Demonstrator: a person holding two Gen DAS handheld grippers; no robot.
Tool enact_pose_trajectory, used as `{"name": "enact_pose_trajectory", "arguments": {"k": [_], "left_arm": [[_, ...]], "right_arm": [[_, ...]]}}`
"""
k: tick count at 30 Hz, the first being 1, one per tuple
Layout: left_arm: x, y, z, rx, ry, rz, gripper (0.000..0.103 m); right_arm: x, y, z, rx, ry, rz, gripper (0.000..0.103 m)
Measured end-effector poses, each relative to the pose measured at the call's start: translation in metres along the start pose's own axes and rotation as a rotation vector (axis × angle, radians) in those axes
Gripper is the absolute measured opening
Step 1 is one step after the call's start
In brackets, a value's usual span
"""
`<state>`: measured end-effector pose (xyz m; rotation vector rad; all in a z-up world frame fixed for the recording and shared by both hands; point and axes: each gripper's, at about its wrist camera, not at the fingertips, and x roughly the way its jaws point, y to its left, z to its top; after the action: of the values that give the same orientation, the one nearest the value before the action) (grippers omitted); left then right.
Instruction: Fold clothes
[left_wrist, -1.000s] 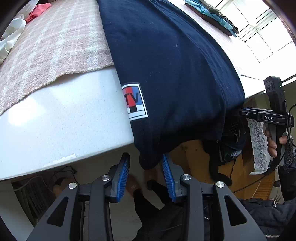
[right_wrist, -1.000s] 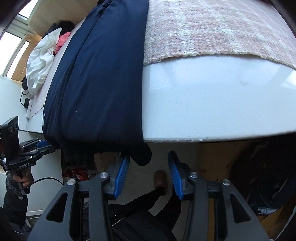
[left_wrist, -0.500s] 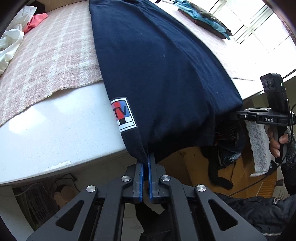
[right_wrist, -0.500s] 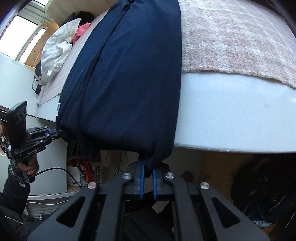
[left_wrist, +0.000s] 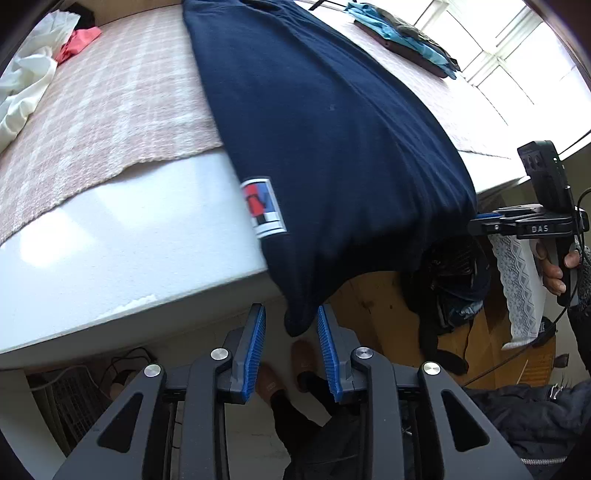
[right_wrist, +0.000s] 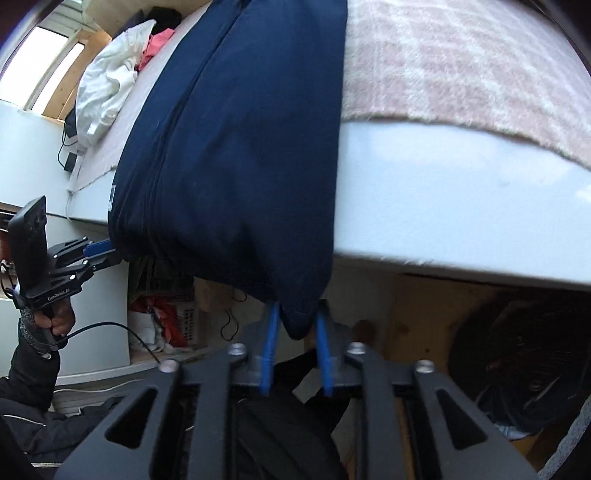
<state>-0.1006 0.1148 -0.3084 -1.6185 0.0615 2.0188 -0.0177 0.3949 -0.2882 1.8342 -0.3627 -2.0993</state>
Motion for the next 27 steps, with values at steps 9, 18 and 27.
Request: {"name": "enact_pose_trajectory", "arguments": {"k": [9, 18, 27], "left_arm": [[0.009, 0.011, 0.005, 0.003, 0.015, -0.031, 0.023], [-0.01, 0.024, 0.011, 0.024, 0.014, -0.132, 0.003], [-0.067, 0.032, 0.077, -0.04, -0.096, -0.238, 0.003]], "right_arm": [[0.027, 0.003, 0.013, -0.033, 0.004, 0.033, 0.039], [0.035, -0.001, 0.005, -0.001, 0.062, 0.207, 0.007], [-0.023, 0.0, 0.018, 0.142, -0.115, 0.384, 0.007]]}}
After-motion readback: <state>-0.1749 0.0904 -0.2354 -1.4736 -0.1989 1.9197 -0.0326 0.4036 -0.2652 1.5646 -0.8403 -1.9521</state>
